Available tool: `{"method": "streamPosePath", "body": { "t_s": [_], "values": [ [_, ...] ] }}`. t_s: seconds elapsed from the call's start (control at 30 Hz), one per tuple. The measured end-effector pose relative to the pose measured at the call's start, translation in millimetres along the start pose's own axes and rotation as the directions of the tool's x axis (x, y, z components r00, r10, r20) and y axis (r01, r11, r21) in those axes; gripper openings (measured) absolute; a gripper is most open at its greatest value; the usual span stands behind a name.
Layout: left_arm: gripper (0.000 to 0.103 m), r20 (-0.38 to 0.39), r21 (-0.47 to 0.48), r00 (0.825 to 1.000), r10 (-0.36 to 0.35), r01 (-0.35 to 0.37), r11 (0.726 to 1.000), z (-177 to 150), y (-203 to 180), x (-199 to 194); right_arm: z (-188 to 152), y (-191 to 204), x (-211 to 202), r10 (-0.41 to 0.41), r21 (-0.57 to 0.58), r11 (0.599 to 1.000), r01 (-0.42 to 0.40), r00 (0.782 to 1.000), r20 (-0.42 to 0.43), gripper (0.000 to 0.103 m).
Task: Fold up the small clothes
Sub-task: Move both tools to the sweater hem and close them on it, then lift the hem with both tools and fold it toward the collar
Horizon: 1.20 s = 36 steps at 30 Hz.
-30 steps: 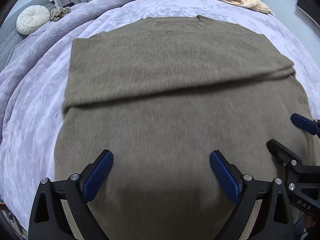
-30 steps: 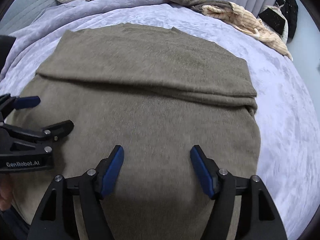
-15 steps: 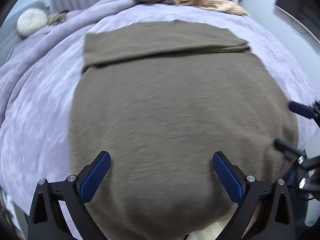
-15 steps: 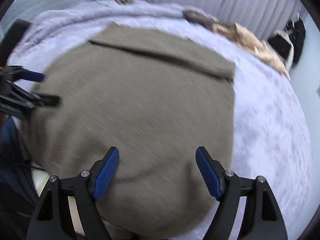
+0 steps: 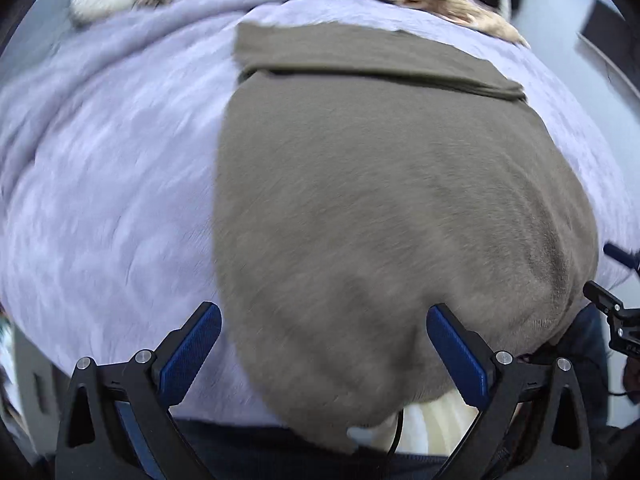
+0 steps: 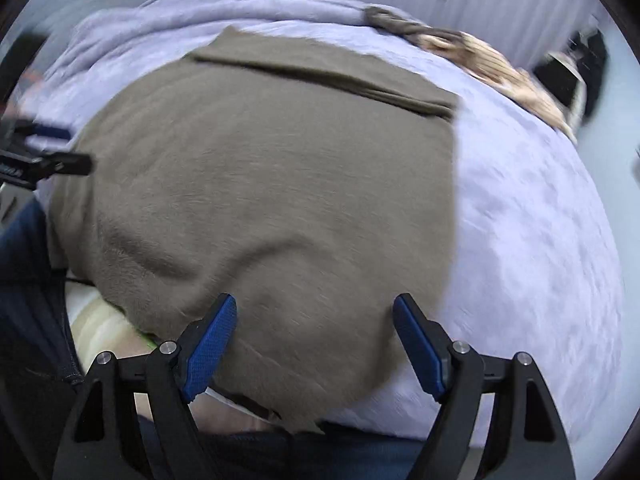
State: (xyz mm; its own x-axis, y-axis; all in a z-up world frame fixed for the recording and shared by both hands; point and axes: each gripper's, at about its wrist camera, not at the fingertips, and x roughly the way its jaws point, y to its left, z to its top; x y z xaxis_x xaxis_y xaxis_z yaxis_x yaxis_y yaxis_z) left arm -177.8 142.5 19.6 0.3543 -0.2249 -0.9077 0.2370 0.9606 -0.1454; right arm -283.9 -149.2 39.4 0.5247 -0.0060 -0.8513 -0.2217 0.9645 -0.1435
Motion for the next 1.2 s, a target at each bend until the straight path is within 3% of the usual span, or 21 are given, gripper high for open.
{"method": "streamPosePath", "body": {
  "t_s": [0.17, 0.3, 0.43, 0.53, 0.6, 0.73, 0.87, 0.97, 1.0, 1.03, 1.07, 1.1, 1.2],
  "values": [
    [0.103, -0.054, -0.154, 0.988, -0.147, 0.137, 0.978, -19.5, 37.6, 18.5, -21.8, -47.4, 16.8, 0.060, 0.200, 0.979, -0.047, 0.996, -0.060, 0.083],
    [0.103, -0.089, -0.093, 0.973, -0.215, 0.207, 0.974, -9.6, 34.5, 31.2, -20.6, -56.7, 29.8, 0.143, 0.223, 0.966, -0.130, 0.989, -0.040, 0.083],
    [0.103, -0.111, -0.064, 0.969, -0.222, 0.216, 0.974, -11.1, 25.2, 35.0, -16.3, -53.9, 35.2, 0.218, 0.207, 0.955, -0.212, 0.976, -0.005, 0.082],
    [0.102, -0.079, -0.096, 0.950, -0.301, 0.294, 0.951, -8.6, 11.1, 31.5, -21.7, -46.6, 34.2, 0.293, 0.215, 0.932, -0.293, 0.956, 0.032, 0.069],
    [0.088, -0.071, -0.080, 0.953, -0.293, 0.288, 0.954, -8.1, 4.8, 32.1, -22.6, -45.5, 34.3, 0.318, 0.211, 0.924, -0.320, 0.947, 0.046, 0.061],
    [0.088, -0.064, -0.089, 0.950, -0.304, 0.298, 0.950, -7.3, 3.2, 33.1, -25.1, -54.2, 35.7, 0.366, 0.245, 0.895, -0.371, 0.928, 0.069, 0.051],
    [0.093, -0.060, -0.114, 0.939, -0.340, 0.332, 0.937, -22.1, 25.8, 28.2, -33.0, -62.3, 36.3, 0.391, 0.280, 0.875, -0.394, 0.918, 0.070, 0.052],
    [0.091, -0.063, -0.100, 0.945, -0.320, 0.313, 0.944, -20.3, 26.0, 26.8, -33.5, -63.4, 45.1, 0.424, 0.297, 0.855, -0.425, 0.903, 0.070, 0.056],
    [0.075, -0.062, -0.084, 0.954, -0.295, 0.289, 0.954, -18.9, 22.4, 25.2, -31.4, -61.8, 46.6, 0.427, 0.292, 0.856, -0.426, 0.902, 0.065, 0.056],
    [0.063, -0.061, -0.072, 0.959, -0.275, 0.271, 0.960, -17.9, 18.6, 23.6, -28.3, -58.1, 45.7, 0.419, 0.275, 0.866, -0.417, 0.906, 0.056, 0.049],
    [0.038, -0.065, -0.073, 0.956, -0.286, 0.281, 0.957, -18.2, 18.9, 21.3, -24.7, -53.5, 43.3, 0.415, 0.252, 0.875, -0.414, 0.908, 0.048, 0.026],
    [0.019, -0.071, -0.084, 0.949, -0.308, 0.302, 0.949, -18.9, 21.8, 20.3, -21.7, -49.1, 42.2, 0.430, 0.233, 0.874, -0.426, 0.902, 0.038, 0.016],
    [0.017, -0.062, -0.109, 0.942, -0.329, 0.322, 0.941, -23.1, 27.8, 15.0, -18.2, -47.8, 38.6, 0.452, 0.230, 0.864, -0.449, 0.891, 0.042, 0.010]
  ]
}}
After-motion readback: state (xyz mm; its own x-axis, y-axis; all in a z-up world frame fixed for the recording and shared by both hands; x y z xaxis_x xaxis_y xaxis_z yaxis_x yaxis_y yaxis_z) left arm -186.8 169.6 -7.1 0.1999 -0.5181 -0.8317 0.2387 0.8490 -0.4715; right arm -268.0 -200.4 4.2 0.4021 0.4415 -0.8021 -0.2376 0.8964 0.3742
